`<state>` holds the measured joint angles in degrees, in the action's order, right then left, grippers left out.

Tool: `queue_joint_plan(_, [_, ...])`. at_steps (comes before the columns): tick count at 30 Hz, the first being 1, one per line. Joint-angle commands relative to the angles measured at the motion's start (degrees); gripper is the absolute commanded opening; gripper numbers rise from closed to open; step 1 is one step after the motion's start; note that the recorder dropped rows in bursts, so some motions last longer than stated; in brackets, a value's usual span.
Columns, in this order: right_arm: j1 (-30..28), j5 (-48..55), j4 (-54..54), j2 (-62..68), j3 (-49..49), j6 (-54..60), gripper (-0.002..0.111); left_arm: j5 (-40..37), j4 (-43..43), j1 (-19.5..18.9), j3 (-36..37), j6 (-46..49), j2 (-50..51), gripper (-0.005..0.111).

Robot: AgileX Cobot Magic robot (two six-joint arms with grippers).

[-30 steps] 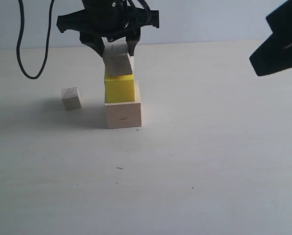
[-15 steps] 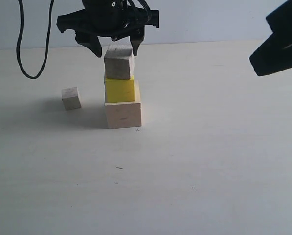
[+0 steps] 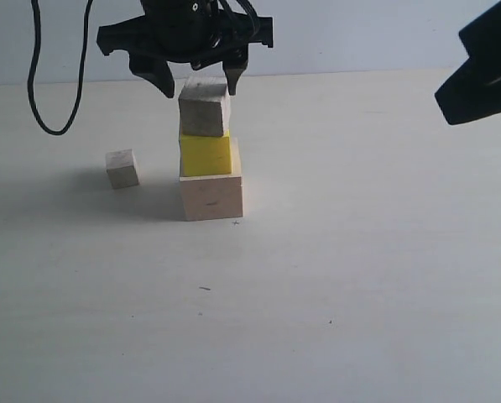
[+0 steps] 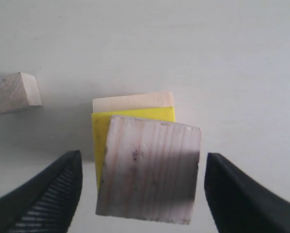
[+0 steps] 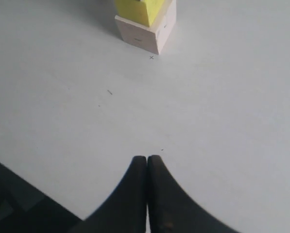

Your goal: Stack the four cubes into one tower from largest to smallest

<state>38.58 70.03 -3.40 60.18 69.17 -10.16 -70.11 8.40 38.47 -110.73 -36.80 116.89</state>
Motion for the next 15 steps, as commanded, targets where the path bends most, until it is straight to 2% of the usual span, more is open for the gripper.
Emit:
queue_joint_plan(1, [0.0,-2.8,3.4,-0.2,-0.3,-0.3,0.0,0.1,0.2,0.3,-0.5,2.1,-1.8,0.069])
queue_joint_plan(7, [0.0,-4.2,3.4,-0.2,-0.3,-0.3,0.0,0.1,0.0,0.4,-0.5,2.4,-6.6,0.069])
queue_joint_plan(10, [0.0,-5.6,3.4,0.7,-0.3,-0.3,0.0,0.1,0.0,0.4,-0.5,5.3,-9.0,0.067])
queue_joint_plan(12, [0.0,-10.6,6.9,2.8,-1.6,-0.3,0.0,0.1,0.0,0.4,-0.5,10.1,-11.3,0.044])
queue_joint_plan(14, [0.0,-15.3,12.0,4.7,-4.9,-0.3,0.0,0.1,0.0,0.4,-0.5,14.0,-13.4,0.013])
queue_joint_plan(15, [0.0,-17.3,14.7,5.8,-6.6,-0.6,0.0,0.1,0.0,0.4,-0.1,15.2,-14.6,0.001])
